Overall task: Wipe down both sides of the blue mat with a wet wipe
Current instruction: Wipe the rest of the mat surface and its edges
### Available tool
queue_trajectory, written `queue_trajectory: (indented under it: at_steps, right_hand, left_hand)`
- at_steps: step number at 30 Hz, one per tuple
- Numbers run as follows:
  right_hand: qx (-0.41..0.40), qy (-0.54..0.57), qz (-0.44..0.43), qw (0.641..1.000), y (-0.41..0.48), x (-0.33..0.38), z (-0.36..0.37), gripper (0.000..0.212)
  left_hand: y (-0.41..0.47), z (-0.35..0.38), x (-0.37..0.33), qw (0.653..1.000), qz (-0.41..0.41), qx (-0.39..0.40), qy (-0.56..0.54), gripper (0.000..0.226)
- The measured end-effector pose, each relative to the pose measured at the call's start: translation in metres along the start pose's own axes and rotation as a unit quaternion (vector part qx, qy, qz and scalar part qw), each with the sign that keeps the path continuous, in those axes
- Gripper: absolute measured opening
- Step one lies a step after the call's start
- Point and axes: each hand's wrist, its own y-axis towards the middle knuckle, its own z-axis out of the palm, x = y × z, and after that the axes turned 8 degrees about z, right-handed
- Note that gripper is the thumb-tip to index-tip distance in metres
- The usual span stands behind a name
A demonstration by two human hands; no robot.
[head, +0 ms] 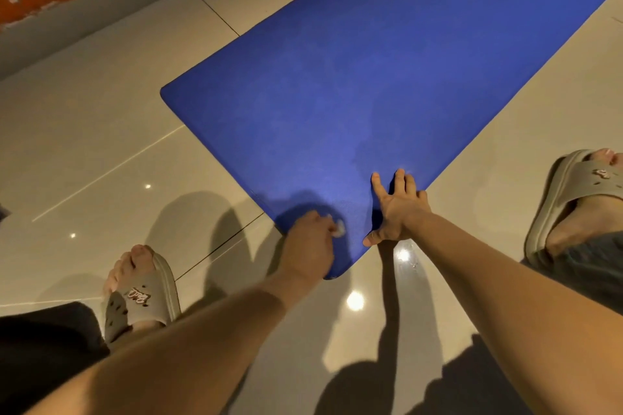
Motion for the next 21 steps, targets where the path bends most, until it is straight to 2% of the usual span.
queue_trajectory:
  at_steps: [3, 5, 6, 7, 9, 11, 12, 14, 16, 17, 19, 21]
  right_hand:
    - [0.007, 0.010, -0.006, 1.000, -0.001, -0.003, -0.003, 0.148]
    - [0.008, 0.006, -0.012, 1.000, -0.002, -0.006, -0.004, 0.146]
    - [0.006, 0.002, -0.013, 1.000, -0.002, -0.007, -0.003, 0.145]
    - [0.004, -0.001, -0.012, 1.000, -0.003, -0.007, -0.002, 0.144]
    - [0.000, -0.007, -0.011, 1.000, -0.002, -0.005, -0.001, 0.144]
    - [-0.002, -0.012, -0.008, 1.000, -0.001, -0.003, 0.000, 0.145]
    - [-0.003, -0.016, -0.006, 1.000, -0.001, -0.003, 0.000, 0.145]
    - [-0.003, -0.023, -0.003, 1.000, -0.001, -0.002, 0.000, 0.145]
    - [-0.006, -0.028, -0.003, 1.000, -0.001, -0.002, 0.000, 0.146]
    - [-0.006, -0.029, -0.002, 1.000, -0.001, -0.001, 0.000, 0.146]
    - [-0.003, -0.030, 0.001, 1.000, -0.001, -0.001, -0.001, 0.147]
    - [-0.001, -0.026, 0.003, 1.000, -0.001, -0.001, -0.001, 0.148]
  left_hand:
    - [-0.009, 0.010, -0.013, 0.993, 0.098, 0.069, 0.018, 0.017]
    - [0.001, 0.003, 0.012, 0.973, 0.188, 0.114, 0.066, 0.026]
    - [0.013, -0.004, 0.029, 0.972, 0.198, 0.095, 0.084, 0.031]
    - [0.024, -0.015, 0.045, 0.981, 0.162, 0.061, 0.090, 0.031]
    - [0.046, -0.038, 0.077, 0.996, 0.008, -0.006, 0.084, 0.022]
    - [0.063, -0.052, 0.100, 0.989, -0.102, -0.063, 0.085, 0.015]
    - [0.068, -0.055, 0.103, 0.985, -0.136, -0.075, 0.075, 0.016]
    - [0.063, -0.049, 0.089, 0.985, -0.139, -0.086, 0.057, 0.017]
    - [0.052, -0.033, 0.065, 0.990, -0.094, -0.093, 0.057, 0.011]
    - [0.043, -0.021, 0.051, 0.995, -0.046, -0.068, 0.062, 0.006]
    - [0.030, 0.004, 0.030, 0.993, 0.071, 0.002, 0.091, 0.012]
    - [0.013, 0.016, 0.015, 0.980, 0.162, 0.090, 0.074, 0.015]
